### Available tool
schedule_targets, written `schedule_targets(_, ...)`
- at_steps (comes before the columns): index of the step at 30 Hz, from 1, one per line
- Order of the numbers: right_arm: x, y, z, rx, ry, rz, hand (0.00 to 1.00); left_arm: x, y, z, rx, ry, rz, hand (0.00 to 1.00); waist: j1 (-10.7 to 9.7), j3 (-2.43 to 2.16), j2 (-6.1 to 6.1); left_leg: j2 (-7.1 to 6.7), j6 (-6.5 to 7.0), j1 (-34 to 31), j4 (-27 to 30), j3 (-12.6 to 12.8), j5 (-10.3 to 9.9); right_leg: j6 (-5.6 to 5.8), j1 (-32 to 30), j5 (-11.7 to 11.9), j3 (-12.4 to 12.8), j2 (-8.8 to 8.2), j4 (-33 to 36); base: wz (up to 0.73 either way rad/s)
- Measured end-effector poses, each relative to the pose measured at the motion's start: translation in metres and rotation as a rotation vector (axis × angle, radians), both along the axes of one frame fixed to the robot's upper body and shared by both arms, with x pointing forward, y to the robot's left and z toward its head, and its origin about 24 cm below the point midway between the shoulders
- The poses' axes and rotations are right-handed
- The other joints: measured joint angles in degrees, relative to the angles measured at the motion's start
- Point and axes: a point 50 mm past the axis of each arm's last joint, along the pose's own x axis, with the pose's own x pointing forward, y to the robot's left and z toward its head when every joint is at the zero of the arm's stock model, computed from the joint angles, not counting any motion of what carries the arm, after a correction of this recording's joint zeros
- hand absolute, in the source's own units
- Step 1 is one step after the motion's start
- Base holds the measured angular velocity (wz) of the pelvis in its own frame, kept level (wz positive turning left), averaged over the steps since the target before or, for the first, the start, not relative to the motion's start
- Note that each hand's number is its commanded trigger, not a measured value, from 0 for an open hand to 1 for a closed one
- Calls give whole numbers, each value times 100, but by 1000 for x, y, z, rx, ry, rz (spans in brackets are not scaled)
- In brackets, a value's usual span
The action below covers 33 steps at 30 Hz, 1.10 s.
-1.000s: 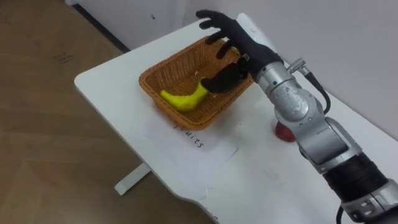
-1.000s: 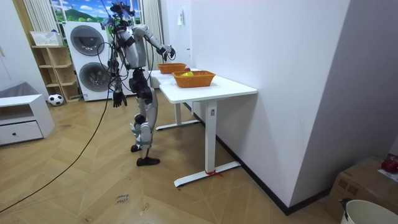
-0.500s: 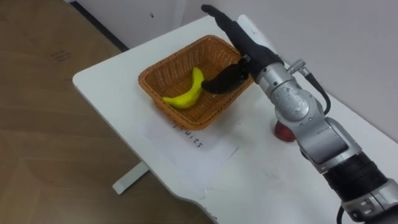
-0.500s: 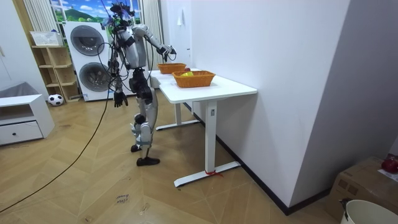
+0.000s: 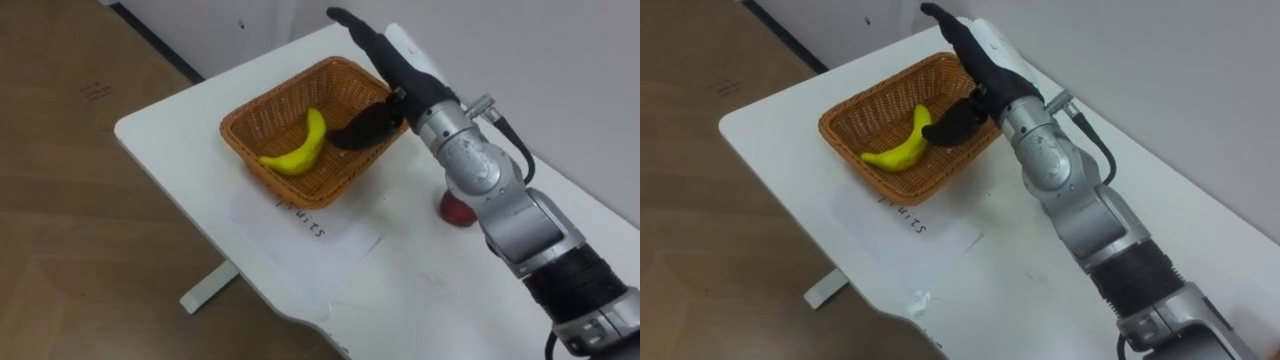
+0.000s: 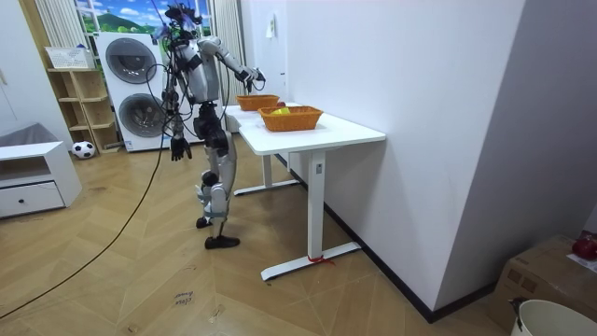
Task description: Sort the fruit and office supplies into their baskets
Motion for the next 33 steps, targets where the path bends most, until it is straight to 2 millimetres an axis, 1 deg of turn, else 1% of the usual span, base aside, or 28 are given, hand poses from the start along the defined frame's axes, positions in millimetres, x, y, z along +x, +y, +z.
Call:
schedule_targets(3, 1, -3, 2, 11, -7, -14, 0, -1, -1, 0, -1, 10, 3, 0, -85, -4, 52, -2, 0, -1, 1, 5, 0, 0, 5, 0, -10, -1, 0, 0)
schedule_targets(6, 3, -8, 6, 38, -30, -50, 0, -1, -1, -1, -4, 11, 3, 0, -160, -11, 155, -1, 0, 0, -2, 26, 0, 0, 6, 0, -9, -1, 0, -2)
schedule_targets(8, 4, -12, 8, 60, -51, -81, 0, -2, -2, -1, -4, 12, 5, 0, -248, -16, 242, -1, 0, 2, -2, 33, 1, 0, 6, 0, 1, -1, 0, 0)
schedule_targets(9, 4, -13, 9, 67, -54, -86, 0, -2, -2, -1, -4, 13, 6, 0, -267, -18, 258, -1, 0, 3, -2, 34, 1, 0, 6, 0, 4, -1, 0, -5)
schedule_targets(11, 4, -15, 9, 81, -59, -103, 0, -4, -3, -2, -8, 15, 8, 0, -296, -21, 321, 10, 0, 47, -19, 114, 1, 0, 3, 0, 64, 0, 0, -15)
schedule_targets(12, 4, -16, 9, 82, -61, -107, 0, -4, -4, -2, -9, 15, 8, 0, -320, -25, 334, 10, 0, 52, -23, 122, 1, 0, 3, 0, 78, 0, 0, -10)
schedule_targets(14, 5, -19, 9, 111, -62, -126, 0, -3, -6, -3, -9, 16, 3, 0, -442, -30, 344, 7, 3, 58, -24, 121, 3, 0, 14, 1, 92, -1, 1, 0)
schedule_targets(17, 8, -26, 3, 162, -39, -175, 0, -1, -8, -3, -13, 16, -9, 0, -582, -37, 369, 7, 5, 88, -1, 133, 4, 0, 36, 1, 148, -3, 1, 0)
schedule_targets(18, 8, -27, 3, 171, -39, -182, 0, -1, -8, -4, -13, 16, -9, 0, -595, -37, 377, 7, 5, 88, -1, 142, 4, 0, 32, 1, 152, -3, 1, -6)
schedule_targets(20, 8, -35, 2, 243, -25, -224, 0, 0, -10, -4, -15, 14, -11, 0, -669, -47, 448, 6, 6, 104, 4, 175, 4, 0, 36, 1, 160, -8, 1, -5)
schedule_targets(22, 9, -42, 4, 309, -15, -253, 0, 0, -12, -5, -20, 14, -13, 0, -731, -39, 519, 3, 11, 103, 0, 177, 8, 0, 37, 1, 157, -10, 1, 0)
schedule_targets(24, 10, -47, 6, 349, -19, -279, 0, -1, -15, -6, -26, 15, -10, 0, -765, -49, 599, 6, 11, 103, -5, 195, 8, 0, 26, 1, 156, -10, 0, -4)
schedule_targets(25, 10, -51, 6, 377, -20, -299, 0, -1, -17, -7, -28, 14, -7, 0, -774, -64, 641, 7, 11, 105, -11, 199, 8, 0, 25, 1, 152, -11, 1, 0)
schedule_targets(26, 10, -54, 5, 383, -21, -315, 0, -3, -19, -7, -32, 15, -4, 0, -786, -76, 679, 9, 12, 129, -12, 207, 8, 0, 36, 1, 149, -11, 1, 0)
schedule_targets(28, 8, -57, -2, 386, -4, -337, 0, -4, -21, -9, -38, 22, -7, 0, -827, -80, 726, 8, 14, 151, -11, 211, 11, 0, 55, 1, 142, -13, 1, 0)
schedule_targets(30, 6, -61, -11, 396, 29, -354, 0, -6, -24, -9, -44, 32, -20, 0, -898, -83, 743, 8, 18, 145, -9, 211, 14, 0, 50, 1, 133, -16, 1, 0)
schedule_targets(32, 4, -67, -25, 390, 78, -391, 0, -7, -27, -11, -52, 47, -37, 0, -918, -89, 757, 8, 18, 145, -9, 239, 14, 0, 34, 1, 147, -19, 1, -6)
schedule_targets(33, 3, -69, -29, 387, 89, -399, 0, -7, -28, -11, -55, 48, -42, 0, -918, -88, 765, 9, 18, 140, -8, 250, 14, 0, 25, 1, 153, -20, 3, -9)
